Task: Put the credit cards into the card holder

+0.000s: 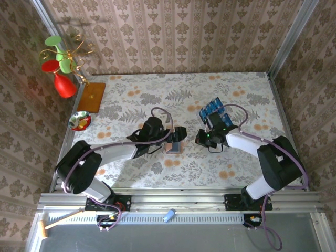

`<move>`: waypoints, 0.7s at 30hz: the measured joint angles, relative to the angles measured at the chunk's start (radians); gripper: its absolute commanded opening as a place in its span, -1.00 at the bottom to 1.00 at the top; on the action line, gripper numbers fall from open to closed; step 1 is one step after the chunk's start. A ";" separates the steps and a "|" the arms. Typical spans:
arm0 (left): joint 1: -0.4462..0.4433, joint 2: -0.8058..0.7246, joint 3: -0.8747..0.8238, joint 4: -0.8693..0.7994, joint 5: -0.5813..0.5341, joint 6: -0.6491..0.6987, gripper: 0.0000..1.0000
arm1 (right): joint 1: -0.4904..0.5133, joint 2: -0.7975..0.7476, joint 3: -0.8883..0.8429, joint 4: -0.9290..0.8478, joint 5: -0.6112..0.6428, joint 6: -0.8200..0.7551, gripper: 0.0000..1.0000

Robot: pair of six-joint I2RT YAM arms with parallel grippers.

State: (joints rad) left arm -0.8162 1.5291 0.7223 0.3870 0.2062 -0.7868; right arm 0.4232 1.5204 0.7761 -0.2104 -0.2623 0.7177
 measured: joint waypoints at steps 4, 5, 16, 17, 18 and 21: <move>-0.032 0.060 0.014 0.003 -0.013 0.000 1.00 | -0.011 -0.041 -0.007 0.000 0.000 0.000 -0.95; -0.040 0.076 0.015 0.003 -0.018 0.000 1.00 | -0.012 -0.051 -0.009 0.000 0.000 0.000 -0.95; -0.093 0.195 0.037 0.045 -0.076 0.001 1.00 | -0.015 -0.096 -0.039 -0.010 0.000 0.000 -0.94; -0.094 0.195 0.038 0.048 -0.076 0.001 1.00 | -0.015 -0.100 -0.039 -0.011 0.001 -0.001 -0.94; -0.094 0.195 0.038 0.048 -0.076 0.001 1.00 | -0.015 -0.105 -0.039 -0.016 0.001 -0.001 -0.94; -0.094 0.195 0.046 0.035 -0.077 0.002 1.00 | -0.015 -0.135 -0.040 -0.029 0.000 -0.002 -0.94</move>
State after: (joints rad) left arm -0.9104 1.7237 0.7681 0.4221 0.1295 -0.7853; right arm 0.4084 1.3849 0.7364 -0.2398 -0.2619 0.7162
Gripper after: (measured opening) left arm 0.999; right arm 0.068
